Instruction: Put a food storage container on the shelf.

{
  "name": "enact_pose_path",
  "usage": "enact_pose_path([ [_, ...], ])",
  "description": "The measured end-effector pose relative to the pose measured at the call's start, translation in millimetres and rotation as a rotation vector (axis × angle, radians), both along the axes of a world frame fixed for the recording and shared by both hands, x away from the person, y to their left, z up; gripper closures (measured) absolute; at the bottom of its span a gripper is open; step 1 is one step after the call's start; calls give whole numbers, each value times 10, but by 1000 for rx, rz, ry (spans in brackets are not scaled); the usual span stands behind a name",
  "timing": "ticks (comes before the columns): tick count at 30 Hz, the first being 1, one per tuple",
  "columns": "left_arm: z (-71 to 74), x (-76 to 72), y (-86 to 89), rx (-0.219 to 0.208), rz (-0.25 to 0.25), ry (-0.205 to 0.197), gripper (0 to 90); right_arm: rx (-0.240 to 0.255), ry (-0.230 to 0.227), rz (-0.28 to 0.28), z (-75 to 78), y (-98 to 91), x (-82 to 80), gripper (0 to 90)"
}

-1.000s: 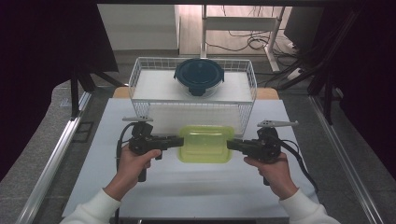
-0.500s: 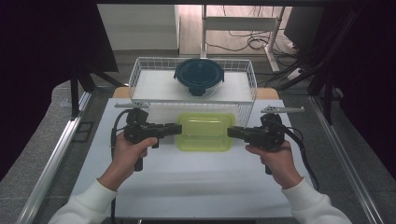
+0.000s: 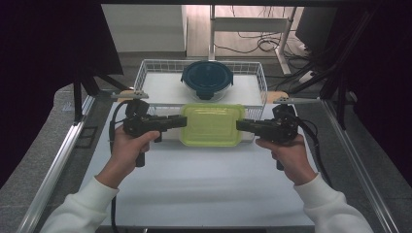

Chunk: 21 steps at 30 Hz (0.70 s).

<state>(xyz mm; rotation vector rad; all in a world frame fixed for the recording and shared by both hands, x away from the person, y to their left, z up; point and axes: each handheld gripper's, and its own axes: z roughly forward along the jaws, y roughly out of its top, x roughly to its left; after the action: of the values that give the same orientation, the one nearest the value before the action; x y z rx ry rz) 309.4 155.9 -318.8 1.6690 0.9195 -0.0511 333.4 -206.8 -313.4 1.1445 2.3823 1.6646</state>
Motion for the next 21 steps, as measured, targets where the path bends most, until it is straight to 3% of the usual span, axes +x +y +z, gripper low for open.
enact_pose_path([
  [21,490,323,93,-8,-3,-33,770,12,-25,-1,453,75,290,779],
])
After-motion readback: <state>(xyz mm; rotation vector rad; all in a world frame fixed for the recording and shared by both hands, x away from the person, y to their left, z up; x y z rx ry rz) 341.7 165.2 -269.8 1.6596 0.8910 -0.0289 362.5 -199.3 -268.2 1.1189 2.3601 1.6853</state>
